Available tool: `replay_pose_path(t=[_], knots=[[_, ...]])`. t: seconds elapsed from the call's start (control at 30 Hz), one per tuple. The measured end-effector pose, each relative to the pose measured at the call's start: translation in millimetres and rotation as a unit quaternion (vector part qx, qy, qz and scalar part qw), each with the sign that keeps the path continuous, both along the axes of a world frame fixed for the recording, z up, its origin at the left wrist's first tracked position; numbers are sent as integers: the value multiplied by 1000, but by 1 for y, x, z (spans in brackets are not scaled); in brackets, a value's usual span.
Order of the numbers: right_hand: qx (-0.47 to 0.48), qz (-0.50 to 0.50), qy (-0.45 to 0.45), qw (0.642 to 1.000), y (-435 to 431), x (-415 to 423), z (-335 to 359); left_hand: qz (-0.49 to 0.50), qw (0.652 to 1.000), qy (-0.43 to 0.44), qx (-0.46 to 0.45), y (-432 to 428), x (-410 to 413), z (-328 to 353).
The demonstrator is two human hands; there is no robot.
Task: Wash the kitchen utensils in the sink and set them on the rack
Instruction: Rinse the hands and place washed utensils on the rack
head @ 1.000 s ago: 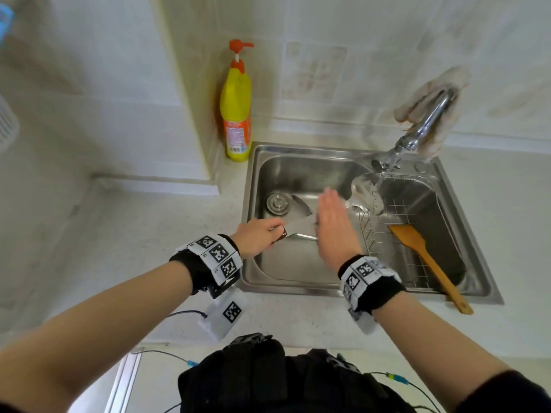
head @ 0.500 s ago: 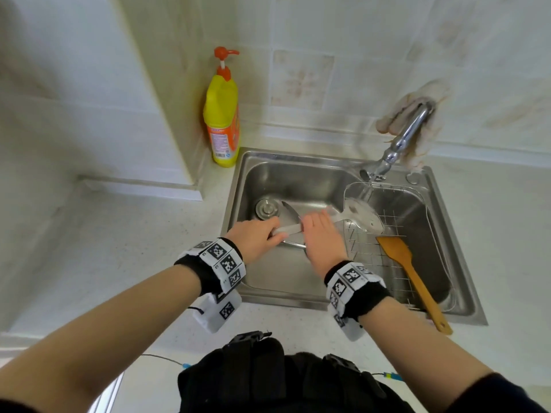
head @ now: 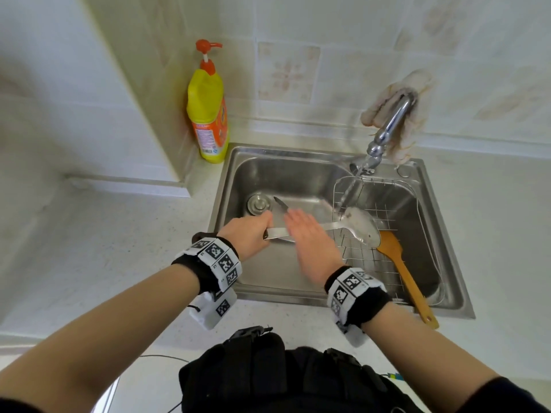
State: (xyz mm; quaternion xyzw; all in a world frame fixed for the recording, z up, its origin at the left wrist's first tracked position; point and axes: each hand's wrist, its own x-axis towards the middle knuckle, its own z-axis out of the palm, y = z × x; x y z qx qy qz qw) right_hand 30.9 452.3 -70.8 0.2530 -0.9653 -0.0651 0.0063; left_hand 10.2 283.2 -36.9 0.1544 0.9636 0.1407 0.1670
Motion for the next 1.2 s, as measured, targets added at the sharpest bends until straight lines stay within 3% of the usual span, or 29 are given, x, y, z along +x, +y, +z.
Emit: replay_pose_path(t=[0.1, 0.17, 0.27, 0.37, 0.53, 0.77, 1.0, 1.2], knots=[[53, -110, 9, 992, 32, -8, -3, 23, 1000, -12, -17, -10, 1, -1], [75, -91, -5, 993, 20, -5, -4, 21, 1000, -12, -19, -11, -1, 0], [-31, 11, -22, 999, -21, 3, -4, 16, 1000, -13, 4, -4, -1, 0], [-143, -4, -24, 989, -25, -9, -4, 25, 999, -11, 27, -4, 0, -5], [-109, -63, -95, 988, 13, -21, 8, 22, 999, -13, 26, -18, -7, -11], [-79, -87, -101, 988, 8, -37, 6, -24, 987, 119, -105, -26, -7, -13], [-131, 4, -128, 983, -45, -19, 6, -14, 988, 93, -125, -6, -9, -6], [-43, -124, -115, 985, 16, -36, 3, 21, 994, 63, -83, -27, -15, -17]])
